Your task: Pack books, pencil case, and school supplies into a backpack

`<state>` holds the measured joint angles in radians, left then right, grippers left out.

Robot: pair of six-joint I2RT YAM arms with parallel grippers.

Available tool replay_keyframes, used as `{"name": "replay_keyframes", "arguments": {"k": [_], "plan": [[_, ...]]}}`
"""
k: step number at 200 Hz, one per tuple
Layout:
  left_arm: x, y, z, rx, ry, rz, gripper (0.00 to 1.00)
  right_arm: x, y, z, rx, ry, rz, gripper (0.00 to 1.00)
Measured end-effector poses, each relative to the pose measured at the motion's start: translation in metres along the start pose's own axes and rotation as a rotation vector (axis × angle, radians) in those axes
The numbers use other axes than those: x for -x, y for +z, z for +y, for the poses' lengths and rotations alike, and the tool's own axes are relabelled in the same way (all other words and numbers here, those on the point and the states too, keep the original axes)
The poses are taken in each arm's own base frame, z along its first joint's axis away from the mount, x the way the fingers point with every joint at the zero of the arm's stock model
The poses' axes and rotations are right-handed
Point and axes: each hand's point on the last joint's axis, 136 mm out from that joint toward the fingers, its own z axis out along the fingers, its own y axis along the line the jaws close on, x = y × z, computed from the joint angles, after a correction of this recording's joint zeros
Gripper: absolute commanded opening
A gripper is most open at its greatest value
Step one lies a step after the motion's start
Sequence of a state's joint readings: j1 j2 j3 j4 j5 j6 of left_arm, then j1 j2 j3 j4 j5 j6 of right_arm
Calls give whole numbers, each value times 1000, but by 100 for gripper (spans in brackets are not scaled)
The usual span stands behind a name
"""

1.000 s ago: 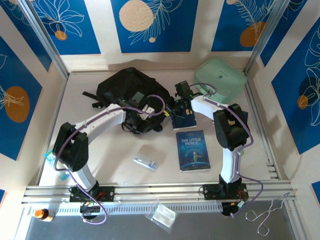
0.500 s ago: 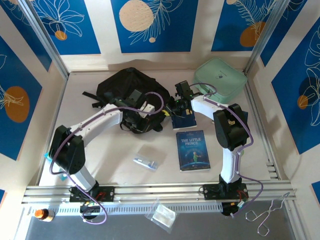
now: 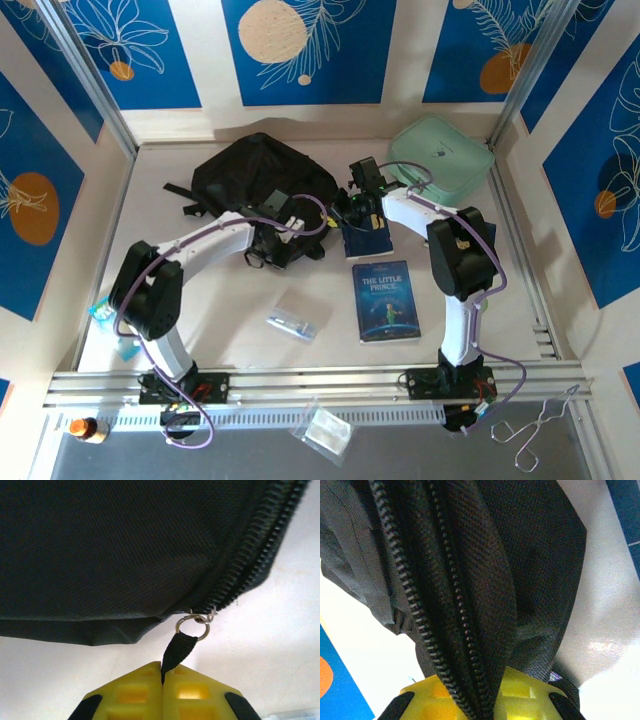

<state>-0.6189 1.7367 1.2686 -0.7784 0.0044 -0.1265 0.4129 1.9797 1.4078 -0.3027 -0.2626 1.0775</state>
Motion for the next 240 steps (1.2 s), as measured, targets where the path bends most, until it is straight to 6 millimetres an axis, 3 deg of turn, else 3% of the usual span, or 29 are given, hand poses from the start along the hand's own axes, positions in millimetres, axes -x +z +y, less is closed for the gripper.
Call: {"name": "replay_keyframes", "arguments": {"k": [23, 62, 110, 150, 180, 214, 240], "plan": [[0, 4, 4, 11, -6, 6, 0, 2, -1, -1, 1, 2, -3, 9], [5, 3, -10, -98, -34, -7, 0, 6, 1, -3, 2, 2, -29, 32], [39, -16, -35, -251, -66, -154, 0, -16, -2, -33, -6, 110, -18, 52], [45, -19, -39, -277, -72, -182, 0, -32, -1, -12, 48, 102, 13, 58], [42, -16, -38, -274, -76, -173, 0, -46, 4, -4, 58, 98, 34, 52], [31, -10, -32, -235, -85, -142, 0, -50, 6, -1, 55, 104, 35, 20], [15, -7, -17, -149, -95, -99, 0, -45, 6, -2, 47, 93, 8, 12]]}}
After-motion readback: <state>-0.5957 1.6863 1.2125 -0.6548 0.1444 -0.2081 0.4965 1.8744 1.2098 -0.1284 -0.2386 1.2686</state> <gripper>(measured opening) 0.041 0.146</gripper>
